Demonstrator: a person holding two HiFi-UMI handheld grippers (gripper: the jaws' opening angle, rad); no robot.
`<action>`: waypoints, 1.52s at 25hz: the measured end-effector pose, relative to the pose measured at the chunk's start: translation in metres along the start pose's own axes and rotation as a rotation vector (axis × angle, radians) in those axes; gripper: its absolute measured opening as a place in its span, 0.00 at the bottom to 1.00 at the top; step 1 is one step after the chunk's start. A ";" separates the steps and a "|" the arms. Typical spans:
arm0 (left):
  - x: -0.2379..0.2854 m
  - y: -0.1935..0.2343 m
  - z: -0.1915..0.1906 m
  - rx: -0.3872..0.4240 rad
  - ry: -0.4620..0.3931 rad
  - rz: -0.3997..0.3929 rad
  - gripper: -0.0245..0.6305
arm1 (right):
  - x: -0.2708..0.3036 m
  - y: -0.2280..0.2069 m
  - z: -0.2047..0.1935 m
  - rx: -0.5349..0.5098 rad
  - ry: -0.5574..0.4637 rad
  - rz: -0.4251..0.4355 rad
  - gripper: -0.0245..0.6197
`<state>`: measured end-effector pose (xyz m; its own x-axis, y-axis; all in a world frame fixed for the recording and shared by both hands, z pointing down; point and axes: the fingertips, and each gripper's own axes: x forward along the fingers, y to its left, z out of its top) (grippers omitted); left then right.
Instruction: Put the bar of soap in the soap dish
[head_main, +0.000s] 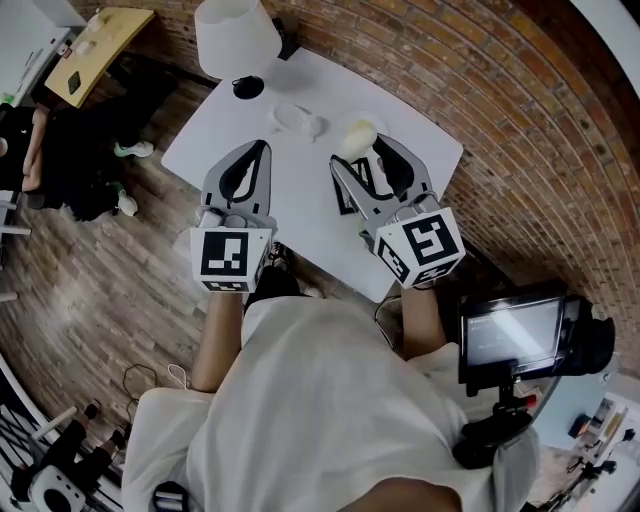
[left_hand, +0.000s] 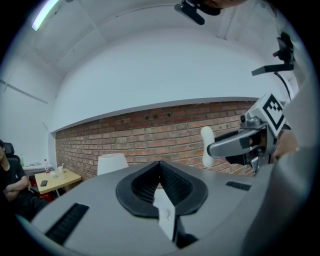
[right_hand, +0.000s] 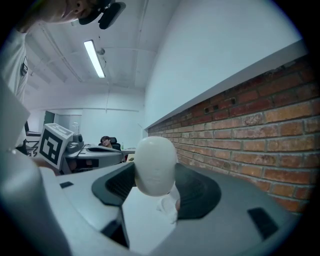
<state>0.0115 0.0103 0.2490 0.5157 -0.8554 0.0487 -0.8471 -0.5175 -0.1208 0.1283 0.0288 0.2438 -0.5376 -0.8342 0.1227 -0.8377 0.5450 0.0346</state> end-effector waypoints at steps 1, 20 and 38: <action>0.004 0.003 -0.002 -0.005 0.004 -0.004 0.05 | 0.005 -0.001 -0.001 -0.002 0.003 -0.002 0.44; 0.065 0.057 -0.051 -0.063 0.091 -0.032 0.05 | 0.093 -0.020 -0.025 -0.033 0.095 0.007 0.44; 0.097 0.097 -0.094 -0.087 0.164 -0.049 0.05 | 0.171 -0.023 -0.074 -0.034 0.217 0.056 0.44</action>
<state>-0.0326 -0.1250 0.3348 0.5351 -0.8172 0.2143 -0.8328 -0.5528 -0.0288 0.0630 -0.1197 0.3375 -0.5471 -0.7666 0.3362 -0.8013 0.5958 0.0546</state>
